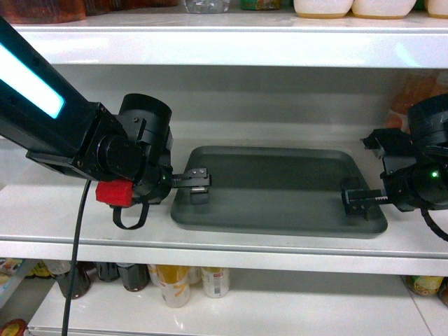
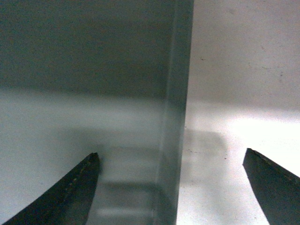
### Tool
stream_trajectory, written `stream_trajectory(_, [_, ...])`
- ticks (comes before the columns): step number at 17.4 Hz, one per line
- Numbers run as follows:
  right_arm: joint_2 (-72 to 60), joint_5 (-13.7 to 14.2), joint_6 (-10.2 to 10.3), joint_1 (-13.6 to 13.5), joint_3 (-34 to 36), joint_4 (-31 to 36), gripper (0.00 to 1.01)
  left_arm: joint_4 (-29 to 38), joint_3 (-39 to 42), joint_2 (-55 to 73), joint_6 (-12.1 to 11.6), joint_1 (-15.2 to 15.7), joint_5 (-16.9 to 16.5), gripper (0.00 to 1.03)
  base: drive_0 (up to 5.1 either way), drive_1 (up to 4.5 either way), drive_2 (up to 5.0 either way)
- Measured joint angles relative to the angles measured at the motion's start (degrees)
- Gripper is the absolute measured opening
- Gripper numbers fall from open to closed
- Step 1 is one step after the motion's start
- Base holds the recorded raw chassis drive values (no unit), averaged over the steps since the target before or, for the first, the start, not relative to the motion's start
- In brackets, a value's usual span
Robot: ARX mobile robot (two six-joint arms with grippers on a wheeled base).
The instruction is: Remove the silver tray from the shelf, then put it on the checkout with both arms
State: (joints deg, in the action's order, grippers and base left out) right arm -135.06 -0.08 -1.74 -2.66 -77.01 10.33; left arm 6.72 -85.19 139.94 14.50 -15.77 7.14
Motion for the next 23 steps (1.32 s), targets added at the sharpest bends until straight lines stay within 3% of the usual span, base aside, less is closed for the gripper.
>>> stream_trajectory(4, [0.0,0.0,-0.1,-0.8,0.5,0.6,0.61,-3.3,-1.5,0.3,0.5,-0.2,-1.5,0.97,0.0,0.0,0.0])
stream_trajectory(8, [0.1,0.3,-0.2,-1.0,1.4,1.3,0.23,-1.2,0.7,-0.1,1.8,-0.4,-3.3,0.61,0.0,0.0,0.0])
stream_trajectory(9, [0.2,0.2,1.8,-0.9,1.9,1.7,0.03,0.2,3.1,-1.0,5.0,-0.4,-5.7,0.35,0.0,0.0,0.0])
stream_trajectory(12, [0.6,-0.4,2.8,-0.7,3.2,3.1,0.03,2.9,6.7,-2.6,9.0,-0.5,-7.6,0.11,0.0,0.0,0.0])
stream_trajectory(14, [1.2,-0.3,2.9,-0.7,4.7,4.3,0.03,4.0,8.9,-3.8,9.9,-0.5,-7.8,0.03,0.0,0.0,0.0])
stream_trajectory(18, [5.3,-1.2,4.3,-0.7,11.3,7.1,0.03,6.6,15.1,-8.1,10.1,-0.4,-6.5,0.03,0.0,0.0,0.0])
stream_trajectory(23, [19.9,-5.8,7.5,0.0,25.9,13.5,0.03,11.6,30.5,-22.5,11.1,-1.7,-2.8,0.03,0.0,0.0,0.0])
